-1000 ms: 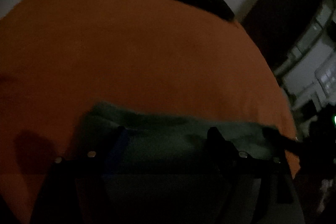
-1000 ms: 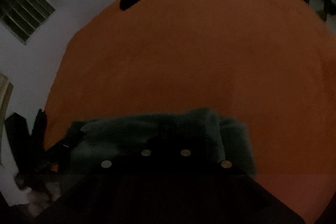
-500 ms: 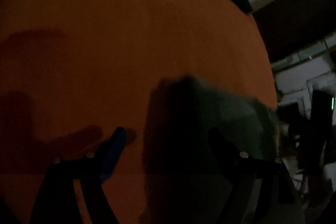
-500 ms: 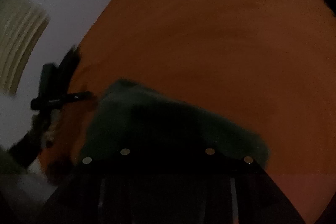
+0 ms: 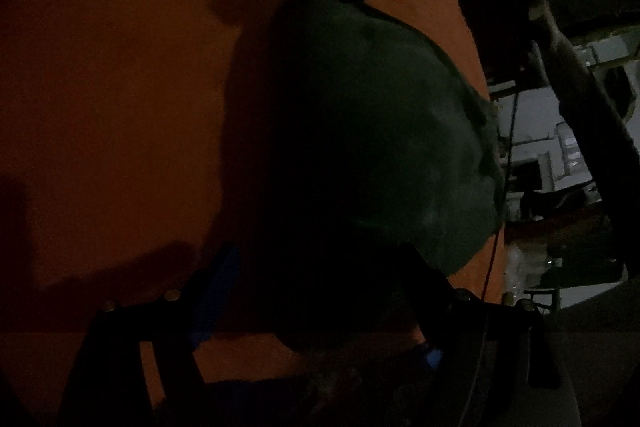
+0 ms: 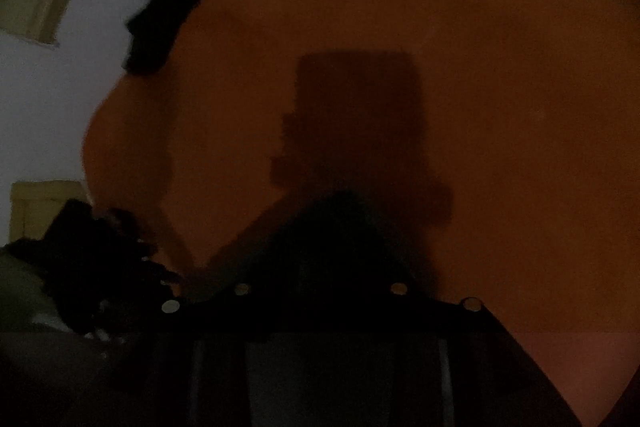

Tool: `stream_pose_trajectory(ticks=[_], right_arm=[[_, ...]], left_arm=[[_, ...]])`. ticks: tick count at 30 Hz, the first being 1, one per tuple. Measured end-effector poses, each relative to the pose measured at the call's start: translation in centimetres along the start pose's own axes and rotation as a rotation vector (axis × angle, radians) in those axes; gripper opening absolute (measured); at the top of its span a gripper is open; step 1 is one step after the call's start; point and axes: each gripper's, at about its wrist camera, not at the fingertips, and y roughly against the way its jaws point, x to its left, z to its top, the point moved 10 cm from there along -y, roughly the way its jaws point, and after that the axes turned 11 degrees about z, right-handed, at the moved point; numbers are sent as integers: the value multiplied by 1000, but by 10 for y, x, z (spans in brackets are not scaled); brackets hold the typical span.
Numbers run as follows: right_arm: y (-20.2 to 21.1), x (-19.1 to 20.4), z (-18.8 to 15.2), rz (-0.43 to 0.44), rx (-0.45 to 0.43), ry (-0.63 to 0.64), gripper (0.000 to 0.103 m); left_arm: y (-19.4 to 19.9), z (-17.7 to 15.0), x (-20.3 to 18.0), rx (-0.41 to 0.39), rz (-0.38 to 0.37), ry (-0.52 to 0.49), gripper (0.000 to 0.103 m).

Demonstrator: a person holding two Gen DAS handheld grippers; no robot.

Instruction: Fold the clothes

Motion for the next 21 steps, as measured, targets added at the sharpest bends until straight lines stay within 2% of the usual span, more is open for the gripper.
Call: stream_pose_trajectory(ticks=[2,3,4,6,9,11,14,16,18,20,21], right_arm=[[-15,5,14,2,19,15,9],[-20,7,22,6,23,27,3],[-26,9,30,10,27,39,3],[-22,9,37,-43,-17,78,2],[-3,1,60,-91,-143,11,1],[1,-7,65,-97,-195,-34,1],[-17,-9,61,-119,-169,-33,1],[-18,-7,61,-104,-175,-33,2],[-7,-7,61,-77,-184,-58,3],[22,1,58,-80,-252,-71,3],[40,8,53,-54,-293,-64,3]], left_arm=[[-8,0,-6,-2,-2,-1,71],[-15,3,-9,-3,2,-3,55],[-21,5,-13,-4,5,-6,45],[-33,9,-19,-7,14,-12,38],[-35,2,-24,-39,54,-14,29],[-36,2,-30,-37,59,-4,28],[-39,0,-36,-23,60,-6,28],[-35,5,-36,-15,69,-6,30],[-26,12,-36,-21,86,-10,32],[-14,22,-46,-52,86,-27,37],[-12,29,-52,-65,81,-42,42]])
